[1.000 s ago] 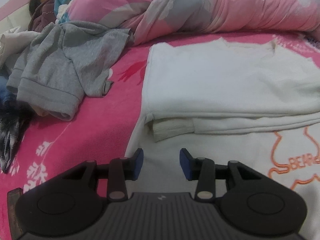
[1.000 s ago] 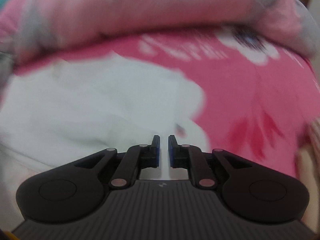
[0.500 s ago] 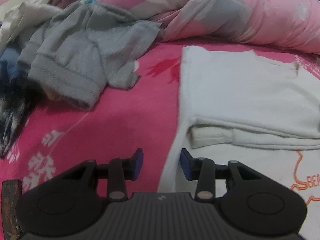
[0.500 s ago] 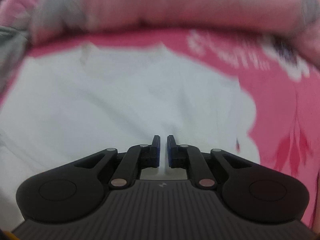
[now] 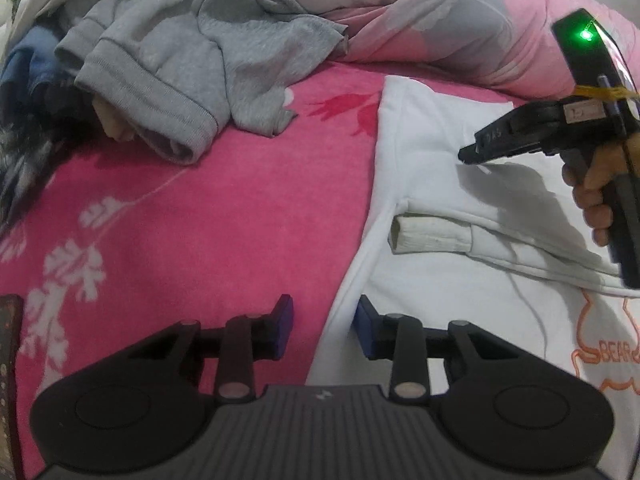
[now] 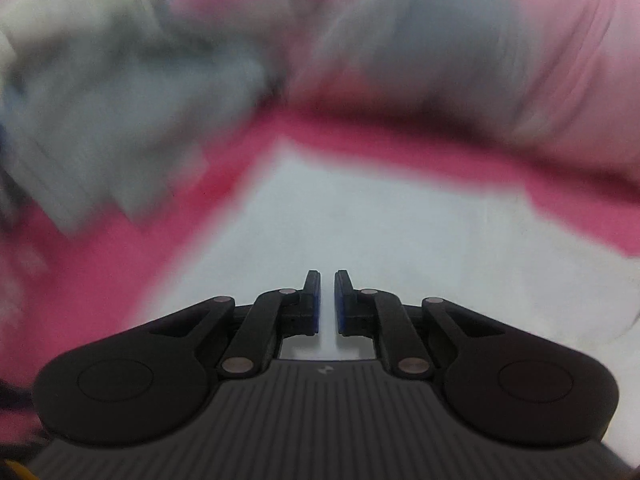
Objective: Fold clothes
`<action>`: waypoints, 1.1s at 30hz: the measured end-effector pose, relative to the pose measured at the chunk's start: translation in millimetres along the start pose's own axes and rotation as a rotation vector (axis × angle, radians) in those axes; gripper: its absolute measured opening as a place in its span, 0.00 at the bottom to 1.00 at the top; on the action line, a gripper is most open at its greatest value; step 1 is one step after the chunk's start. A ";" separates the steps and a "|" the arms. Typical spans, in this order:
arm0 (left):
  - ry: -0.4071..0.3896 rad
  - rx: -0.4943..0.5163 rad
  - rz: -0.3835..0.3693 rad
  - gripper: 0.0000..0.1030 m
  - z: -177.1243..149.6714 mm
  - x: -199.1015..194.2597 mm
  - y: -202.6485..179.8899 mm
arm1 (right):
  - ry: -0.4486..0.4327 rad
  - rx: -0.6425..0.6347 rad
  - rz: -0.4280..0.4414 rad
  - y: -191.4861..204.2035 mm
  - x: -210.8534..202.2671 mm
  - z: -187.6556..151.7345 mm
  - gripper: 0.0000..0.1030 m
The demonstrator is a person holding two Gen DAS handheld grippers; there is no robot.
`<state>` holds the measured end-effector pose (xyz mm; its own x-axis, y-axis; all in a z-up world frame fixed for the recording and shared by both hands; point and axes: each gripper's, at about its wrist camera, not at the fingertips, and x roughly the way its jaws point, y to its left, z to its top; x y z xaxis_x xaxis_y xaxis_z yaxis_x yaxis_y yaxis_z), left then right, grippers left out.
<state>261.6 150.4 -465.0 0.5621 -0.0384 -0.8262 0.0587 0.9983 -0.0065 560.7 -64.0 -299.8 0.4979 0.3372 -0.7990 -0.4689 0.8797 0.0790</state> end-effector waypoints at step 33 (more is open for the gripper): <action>-0.027 -0.065 -0.105 0.34 -13.8 -10.0 33.1 | -0.135 0.113 0.053 39.4 0.3 63.6 0.06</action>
<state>246.6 184.5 -464.8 0.5779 -0.1430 -0.8035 0.0654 0.9895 -0.1291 588.8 -7.8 -259.1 0.5718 0.4194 -0.7051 -0.4156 0.8891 0.1917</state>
